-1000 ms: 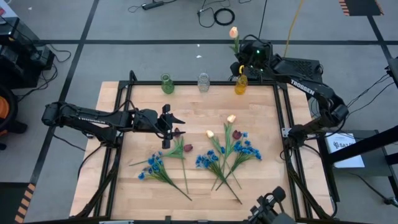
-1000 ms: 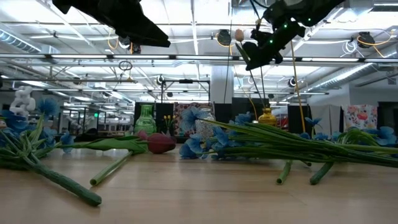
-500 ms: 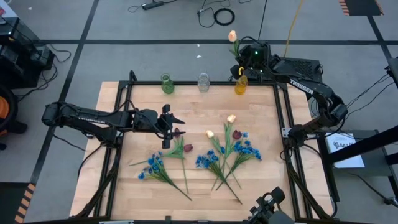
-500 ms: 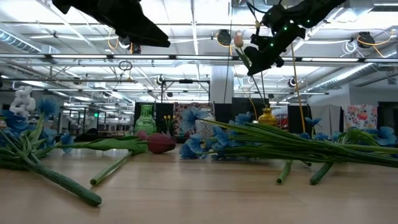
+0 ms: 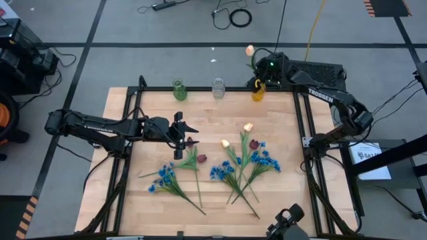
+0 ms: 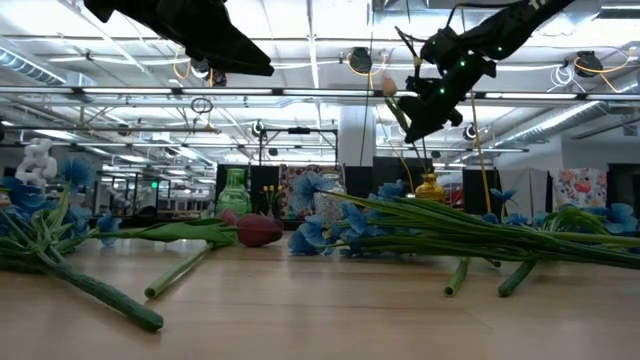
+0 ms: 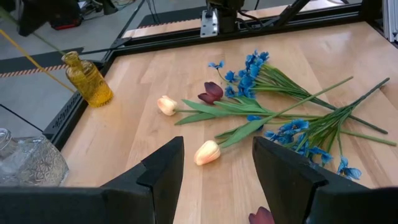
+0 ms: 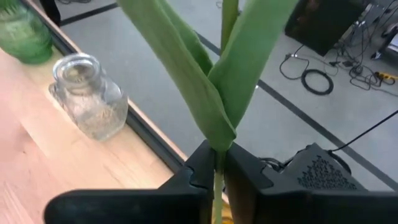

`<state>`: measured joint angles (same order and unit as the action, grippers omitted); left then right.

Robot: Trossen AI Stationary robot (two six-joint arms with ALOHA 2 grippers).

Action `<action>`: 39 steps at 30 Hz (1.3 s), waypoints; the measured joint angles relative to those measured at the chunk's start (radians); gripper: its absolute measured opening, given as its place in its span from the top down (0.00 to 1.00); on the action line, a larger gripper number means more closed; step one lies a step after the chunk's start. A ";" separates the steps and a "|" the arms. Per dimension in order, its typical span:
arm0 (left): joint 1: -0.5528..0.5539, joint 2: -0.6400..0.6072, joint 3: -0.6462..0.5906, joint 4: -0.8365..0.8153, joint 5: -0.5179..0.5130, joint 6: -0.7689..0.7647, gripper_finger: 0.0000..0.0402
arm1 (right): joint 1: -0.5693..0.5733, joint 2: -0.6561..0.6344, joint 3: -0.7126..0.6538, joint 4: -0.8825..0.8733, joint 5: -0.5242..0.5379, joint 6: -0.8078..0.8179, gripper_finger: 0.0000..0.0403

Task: Sort flowers into vase by color
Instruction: Put the left yellow tulip into the orange vase

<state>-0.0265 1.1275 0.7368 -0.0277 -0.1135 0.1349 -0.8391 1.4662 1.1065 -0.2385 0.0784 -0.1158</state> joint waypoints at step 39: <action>0.000 0.000 0.000 -0.008 0.000 0.000 0.51 | 0.001 -0.150 -0.031 -0.134 0.080 0.070 0.44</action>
<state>-0.0265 1.1275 0.7368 -0.0353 -0.1135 0.1345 -0.8383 1.3162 1.0756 -0.3721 0.1585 -0.0460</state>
